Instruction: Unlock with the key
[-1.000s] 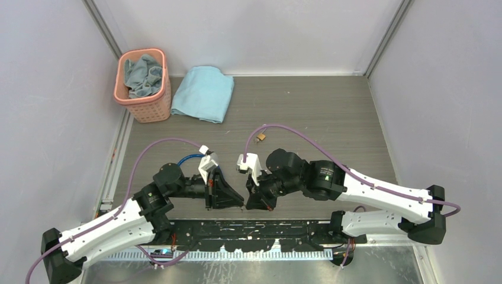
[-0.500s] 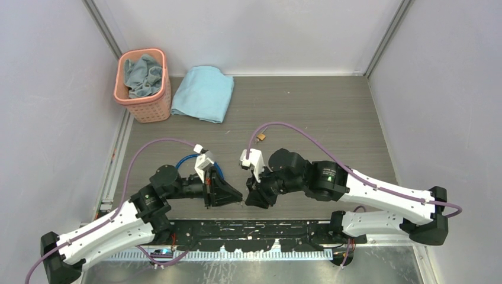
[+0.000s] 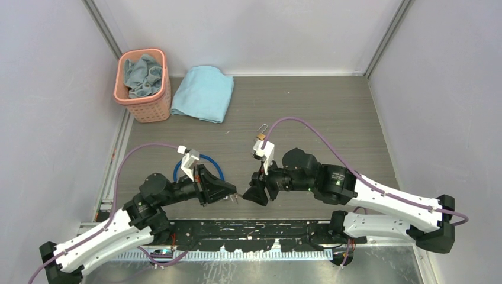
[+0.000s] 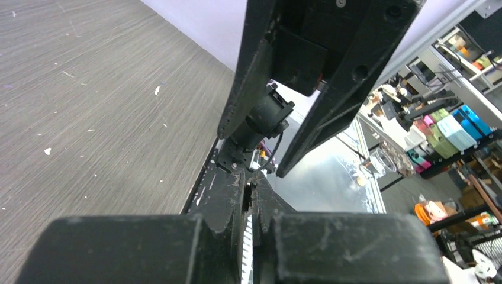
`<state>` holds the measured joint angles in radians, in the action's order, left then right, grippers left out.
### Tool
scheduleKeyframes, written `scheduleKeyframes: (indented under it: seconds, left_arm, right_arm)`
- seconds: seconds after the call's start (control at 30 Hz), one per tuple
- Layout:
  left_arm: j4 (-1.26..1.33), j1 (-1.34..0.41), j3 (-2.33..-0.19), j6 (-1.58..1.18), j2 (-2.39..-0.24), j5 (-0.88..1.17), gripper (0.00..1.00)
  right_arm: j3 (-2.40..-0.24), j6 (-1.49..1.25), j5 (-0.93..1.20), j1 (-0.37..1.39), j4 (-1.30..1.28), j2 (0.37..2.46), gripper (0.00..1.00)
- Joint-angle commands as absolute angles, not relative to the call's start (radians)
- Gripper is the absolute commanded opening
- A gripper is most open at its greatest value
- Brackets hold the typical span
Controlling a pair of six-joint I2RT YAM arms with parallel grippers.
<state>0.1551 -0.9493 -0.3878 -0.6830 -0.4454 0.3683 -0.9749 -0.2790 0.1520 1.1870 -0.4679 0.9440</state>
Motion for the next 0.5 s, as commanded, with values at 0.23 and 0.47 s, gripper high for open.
scheduleKeyframes:
  seconds: [0.23, 0.47]
  left_arm:
    - [0.293, -0.954, -0.358, -0.773, -0.396, 0.249, 0.00]
    - [0.300, -0.954, -0.351, -0.781, -0.388, 0.236, 0.00]
  right_arm:
    - [-0.962, -0.351, 0.225, 1.183, -0.238, 0.964, 0.49]
    - [-0.969, -0.353, 0.237, 1.182, -0.219, 0.997, 0.38]
